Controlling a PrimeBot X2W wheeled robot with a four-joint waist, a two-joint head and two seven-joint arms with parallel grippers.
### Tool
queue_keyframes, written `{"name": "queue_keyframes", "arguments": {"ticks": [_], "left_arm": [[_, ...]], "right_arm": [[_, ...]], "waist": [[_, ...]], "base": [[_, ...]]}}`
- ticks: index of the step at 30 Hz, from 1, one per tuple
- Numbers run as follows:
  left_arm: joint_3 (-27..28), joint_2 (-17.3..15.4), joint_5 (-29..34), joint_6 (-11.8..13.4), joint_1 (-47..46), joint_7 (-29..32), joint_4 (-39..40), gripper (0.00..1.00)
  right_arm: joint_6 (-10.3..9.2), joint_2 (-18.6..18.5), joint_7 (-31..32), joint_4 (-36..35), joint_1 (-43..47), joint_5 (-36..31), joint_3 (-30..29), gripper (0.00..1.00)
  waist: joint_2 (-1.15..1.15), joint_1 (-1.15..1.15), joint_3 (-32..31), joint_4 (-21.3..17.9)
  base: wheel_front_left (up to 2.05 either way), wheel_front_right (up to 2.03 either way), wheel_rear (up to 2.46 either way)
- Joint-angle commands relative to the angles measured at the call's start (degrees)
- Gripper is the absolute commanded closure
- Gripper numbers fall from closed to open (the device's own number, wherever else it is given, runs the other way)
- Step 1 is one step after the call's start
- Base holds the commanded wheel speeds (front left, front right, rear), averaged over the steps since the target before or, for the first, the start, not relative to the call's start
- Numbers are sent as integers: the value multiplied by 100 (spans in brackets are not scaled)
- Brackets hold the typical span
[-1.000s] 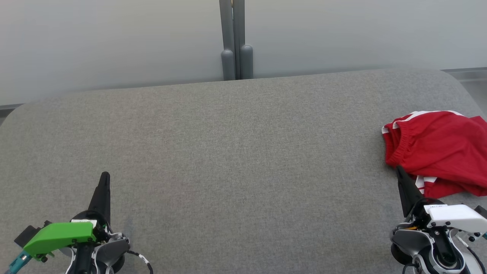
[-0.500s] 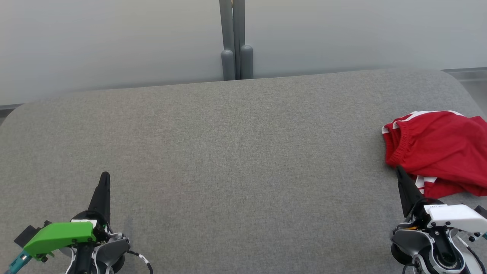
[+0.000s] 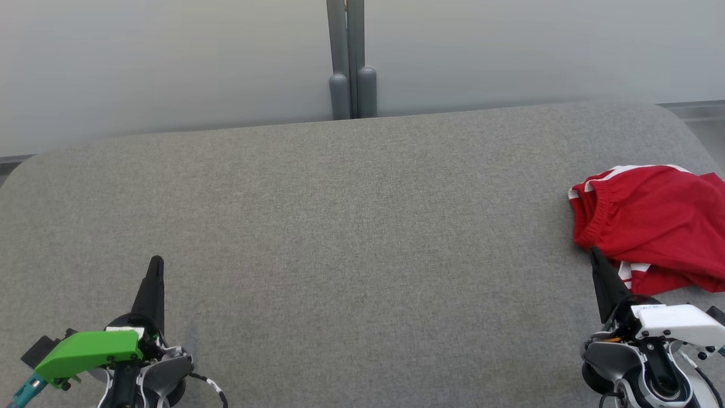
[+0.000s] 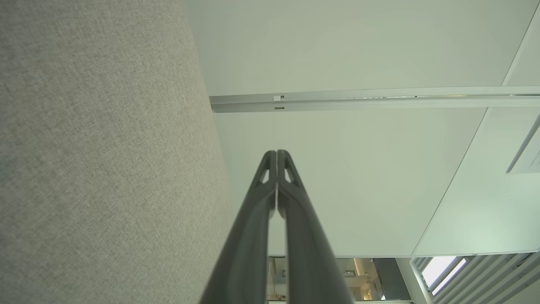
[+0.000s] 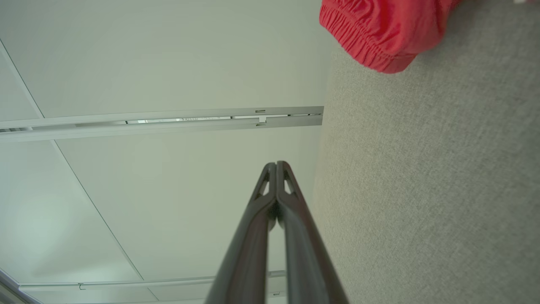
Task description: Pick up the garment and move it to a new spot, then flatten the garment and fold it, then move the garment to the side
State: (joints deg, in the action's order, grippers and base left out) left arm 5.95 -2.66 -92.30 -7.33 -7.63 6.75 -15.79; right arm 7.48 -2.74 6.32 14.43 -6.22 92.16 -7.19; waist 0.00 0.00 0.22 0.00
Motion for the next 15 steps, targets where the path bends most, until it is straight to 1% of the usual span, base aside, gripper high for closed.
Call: {"name": "queue_keyframes", "arguments": {"ticks": [1,15], "left_arm": [[20,-40,-5,-31,-64,15,15,100],[20,-40,-5,-28,-64,15,16,100]], "right_arm": [[2,-27,24,-24,-61,30,1,100],[2,-27,24,-24,-61,31,1,100]], "waist": [[0,0,0,0],[0,0,0,0]], "base": [[0,0,0],[0,0,0]]}}
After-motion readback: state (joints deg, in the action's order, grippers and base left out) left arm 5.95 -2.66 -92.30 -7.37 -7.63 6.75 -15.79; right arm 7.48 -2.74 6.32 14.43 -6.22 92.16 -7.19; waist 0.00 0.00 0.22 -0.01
